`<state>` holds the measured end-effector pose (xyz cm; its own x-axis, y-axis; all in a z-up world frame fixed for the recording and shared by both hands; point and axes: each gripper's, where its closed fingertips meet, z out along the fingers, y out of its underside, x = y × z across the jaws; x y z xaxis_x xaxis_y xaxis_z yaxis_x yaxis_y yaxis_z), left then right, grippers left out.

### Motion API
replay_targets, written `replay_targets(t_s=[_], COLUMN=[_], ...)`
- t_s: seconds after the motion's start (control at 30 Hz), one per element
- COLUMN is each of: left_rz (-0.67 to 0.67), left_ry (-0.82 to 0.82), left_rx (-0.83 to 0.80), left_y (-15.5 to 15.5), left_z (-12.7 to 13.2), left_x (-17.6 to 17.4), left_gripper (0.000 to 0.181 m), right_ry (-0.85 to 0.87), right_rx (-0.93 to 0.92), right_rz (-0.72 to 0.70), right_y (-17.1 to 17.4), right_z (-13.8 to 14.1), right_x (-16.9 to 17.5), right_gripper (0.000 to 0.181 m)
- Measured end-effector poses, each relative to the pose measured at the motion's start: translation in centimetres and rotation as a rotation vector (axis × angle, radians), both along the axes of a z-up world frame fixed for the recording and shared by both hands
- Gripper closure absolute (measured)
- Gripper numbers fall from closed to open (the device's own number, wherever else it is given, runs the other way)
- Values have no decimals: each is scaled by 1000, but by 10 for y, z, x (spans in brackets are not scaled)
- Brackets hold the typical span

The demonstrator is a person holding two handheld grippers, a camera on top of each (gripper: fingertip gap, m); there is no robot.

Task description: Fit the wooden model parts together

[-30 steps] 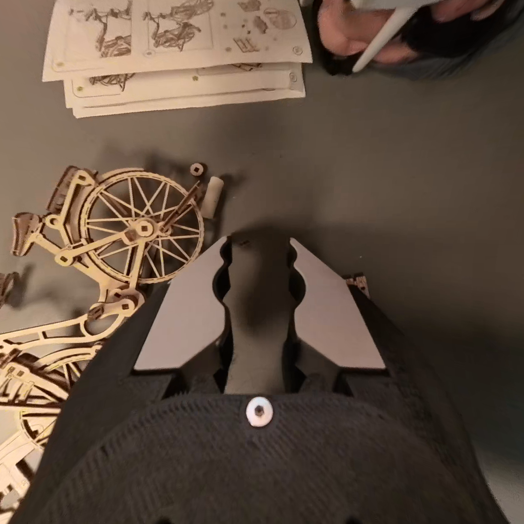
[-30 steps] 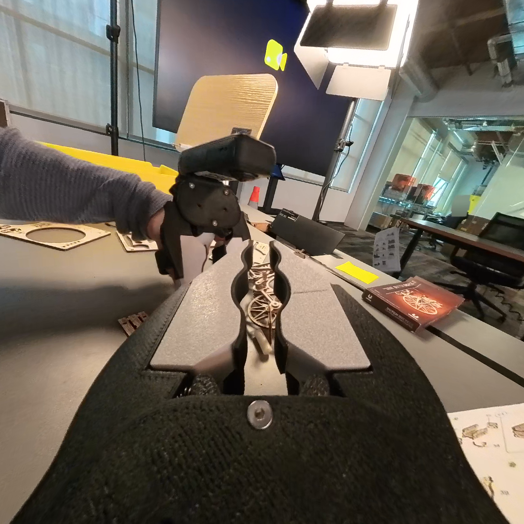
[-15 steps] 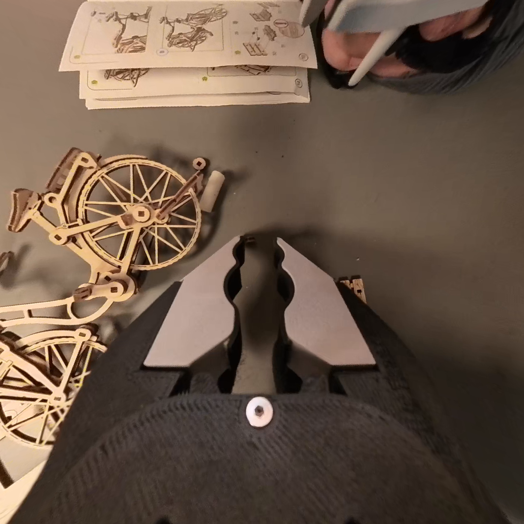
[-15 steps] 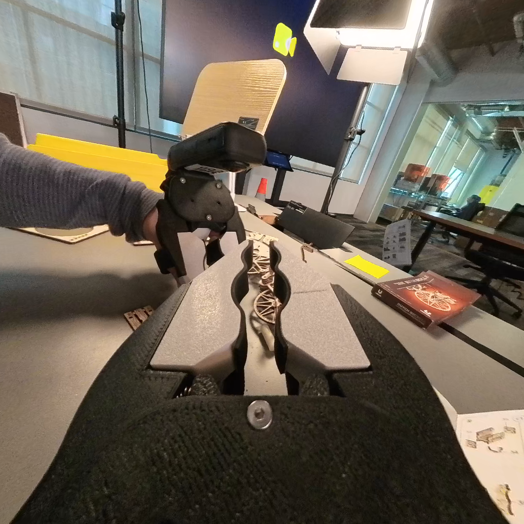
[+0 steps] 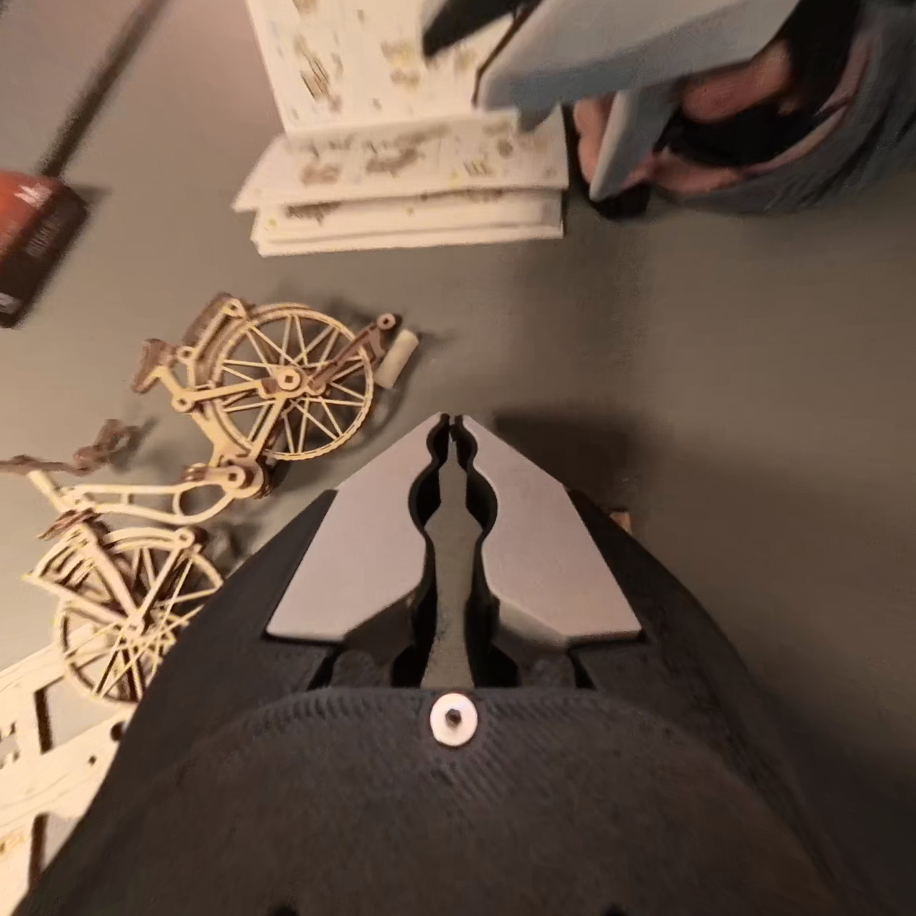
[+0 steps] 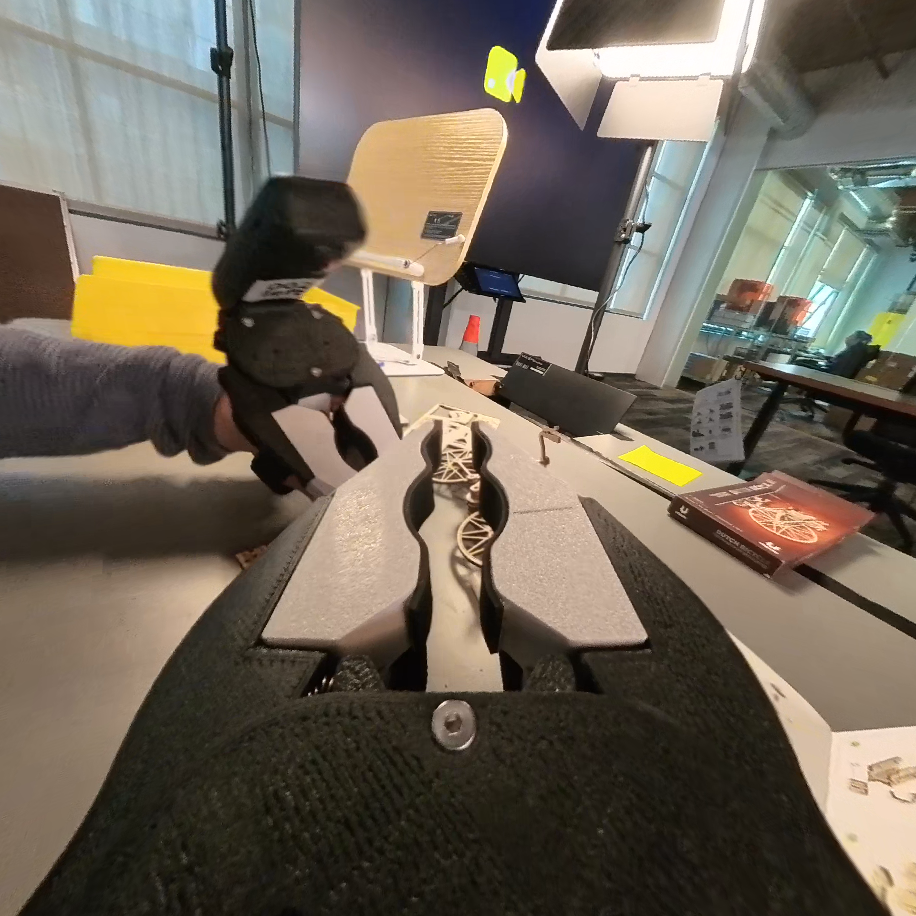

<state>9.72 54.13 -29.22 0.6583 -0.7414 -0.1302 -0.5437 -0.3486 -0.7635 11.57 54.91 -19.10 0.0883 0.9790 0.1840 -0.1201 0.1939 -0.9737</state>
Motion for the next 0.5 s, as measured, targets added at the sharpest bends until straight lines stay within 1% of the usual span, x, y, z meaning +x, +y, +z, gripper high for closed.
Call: replay_targets(t_s=[0.07,0.13,0.2,0.3,0.37,0.4,0.43,0.5], left_rz=[46,120,145,225,220,222,223,262], left_ry=[-16,11,22,122,149,144,121,105], left_rx=[72,69,32,-46,-123,-154,-176,-202], left_y=[-9,-18,-30,-41,-52,-57,-61,-68], left_z=[9,6,2,-8,-15,-17,-17,-17], left_x=[0,-8,-13,-40,-51,-54,-55,-62], left_gripper=[180,180,180,180,180,173,171,159], right_ry=[-1,-13,-29,-46,-53,-55,-56,-60], right_rx=[-1,16,36,77,93,99,102,100], right_rz=[12,6,11,17,22,23,24,28], right_y=[-2,-3,-7,-12,-15,-16,-16,-17], right_z=[0,-1,-3,-5,-6,-6,-6,-7], right_x=[-1,-2,-4,-6,-7,-7,-7,-7], right_gripper=[172,172,172,172,172,172,172,172])
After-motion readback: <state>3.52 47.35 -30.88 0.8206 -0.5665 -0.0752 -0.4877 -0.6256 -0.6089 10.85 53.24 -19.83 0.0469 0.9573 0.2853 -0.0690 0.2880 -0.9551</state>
